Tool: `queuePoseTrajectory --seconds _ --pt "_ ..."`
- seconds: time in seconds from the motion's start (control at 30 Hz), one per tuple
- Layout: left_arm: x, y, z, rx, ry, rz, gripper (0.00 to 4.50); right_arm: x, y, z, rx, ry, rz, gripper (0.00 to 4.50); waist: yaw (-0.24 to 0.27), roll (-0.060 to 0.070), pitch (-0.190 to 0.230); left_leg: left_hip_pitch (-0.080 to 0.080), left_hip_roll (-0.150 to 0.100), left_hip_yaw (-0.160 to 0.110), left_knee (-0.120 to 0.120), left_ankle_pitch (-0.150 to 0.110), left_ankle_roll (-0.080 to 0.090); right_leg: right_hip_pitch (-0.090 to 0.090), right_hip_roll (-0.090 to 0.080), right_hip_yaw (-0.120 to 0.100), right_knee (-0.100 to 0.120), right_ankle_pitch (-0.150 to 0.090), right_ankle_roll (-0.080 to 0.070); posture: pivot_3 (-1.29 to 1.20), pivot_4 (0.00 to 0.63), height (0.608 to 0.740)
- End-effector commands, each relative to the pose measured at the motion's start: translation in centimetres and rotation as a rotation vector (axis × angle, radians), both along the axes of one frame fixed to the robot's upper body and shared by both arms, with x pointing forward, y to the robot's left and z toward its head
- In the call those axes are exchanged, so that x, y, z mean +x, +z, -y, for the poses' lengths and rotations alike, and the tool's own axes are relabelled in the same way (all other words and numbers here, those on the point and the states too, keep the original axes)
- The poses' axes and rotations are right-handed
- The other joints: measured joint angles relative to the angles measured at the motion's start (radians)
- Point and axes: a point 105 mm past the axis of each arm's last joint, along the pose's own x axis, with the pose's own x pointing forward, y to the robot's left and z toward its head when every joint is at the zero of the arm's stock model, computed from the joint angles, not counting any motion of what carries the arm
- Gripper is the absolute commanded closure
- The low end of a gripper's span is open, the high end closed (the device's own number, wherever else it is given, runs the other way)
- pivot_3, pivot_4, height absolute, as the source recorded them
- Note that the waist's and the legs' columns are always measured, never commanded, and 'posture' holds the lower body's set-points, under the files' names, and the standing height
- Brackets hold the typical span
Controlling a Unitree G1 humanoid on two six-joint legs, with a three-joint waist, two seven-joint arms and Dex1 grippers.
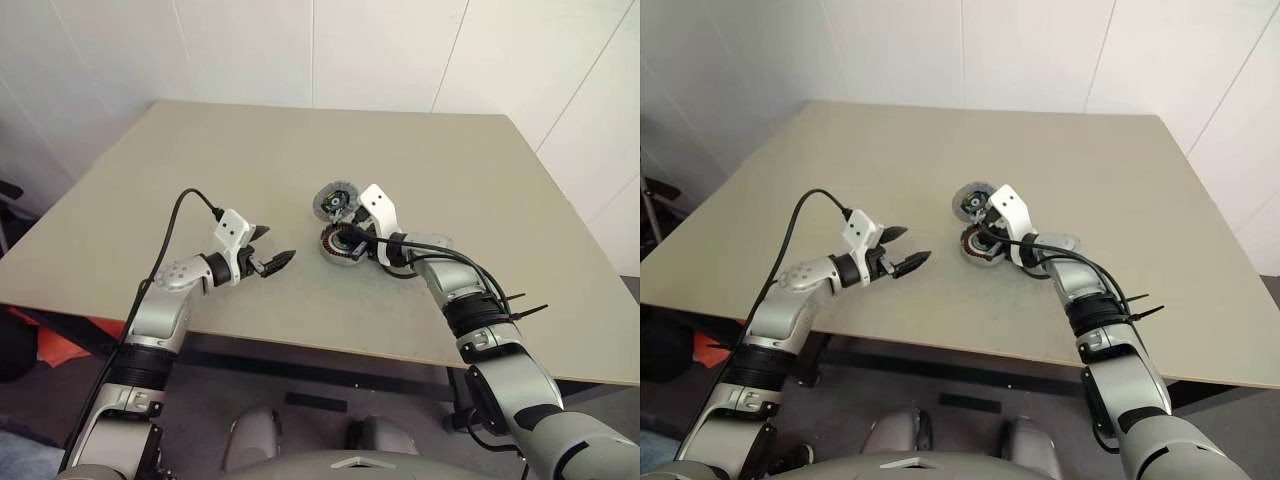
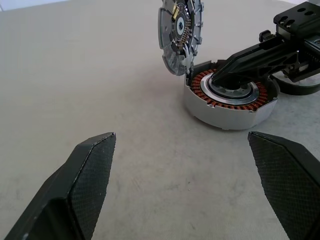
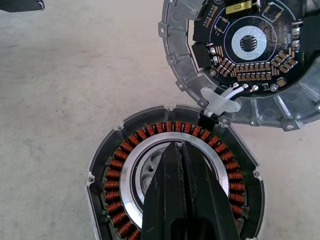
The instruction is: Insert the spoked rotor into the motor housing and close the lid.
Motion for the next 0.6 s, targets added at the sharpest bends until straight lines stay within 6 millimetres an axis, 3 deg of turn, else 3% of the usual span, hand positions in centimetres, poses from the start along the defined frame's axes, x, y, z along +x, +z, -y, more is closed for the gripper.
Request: queuePoseTrajectory --seconds 0.03,0.2,0.27,0.47,0.6 --pt "0.2 1.3 -0.3 0.0 0.008 0.054 0.0 0.9 3.6 1.0 0.039 -0.031 0.09 4.48 0.001 0.0 0.0 0.0 0.0 0.0 0.0 0.0 0.0 0.0 0.0 0.0 0.0 0.0 0.0 0.0 0.0 0.74" --pt "0.3 1.2 -0.1 -0.004 0.004 0.053 0.0 1.4 8.6 3.0 0.127 -0.101 0.17 4.48 0.0 0.0 0.0 -0.002 0.0 0.0 0.0 0.0 0.0 -0.002 0.0 0.0 0.0 0.0 0.0 0.0 0.0 0.74" --pt "0.3 1.3 -0.1 -0.005 0.003 0.053 0.0 1.5 9.2 4.7 0.116 -0.157 0.166 4.48 0.001 0.0 0.0 -0.002 0.0 0.0 0.0 0.0 0.0 -0.002 0.0 0.0 0.0 0.0 0.0 0.0 0.0 0.74" --pt "0.6 2.4 -0.2 -0.022 0.011 0.088 0.0 0.8 9.3 13.2 0.071 -0.321 0.093 4.48 0.013 0.0 0.0 -0.002 -0.001 0.0 0.0 0.0 0.001 0.0 0.0 0.0 -0.001 0.0 0.0 0.0 0.0 0.74" --pt "0.6 2.6 -0.3 -0.017 0.005 0.101 0.0 -1.3 10.3 16.6 0.137 -0.358 0.02 3.26 0.015 0.0 0.0 -0.002 -0.001 0.0 0.0 -0.001 0.001 -0.001 0.0 0.0 -0.001 0.0 0.0 0.0 0.0 0.74"
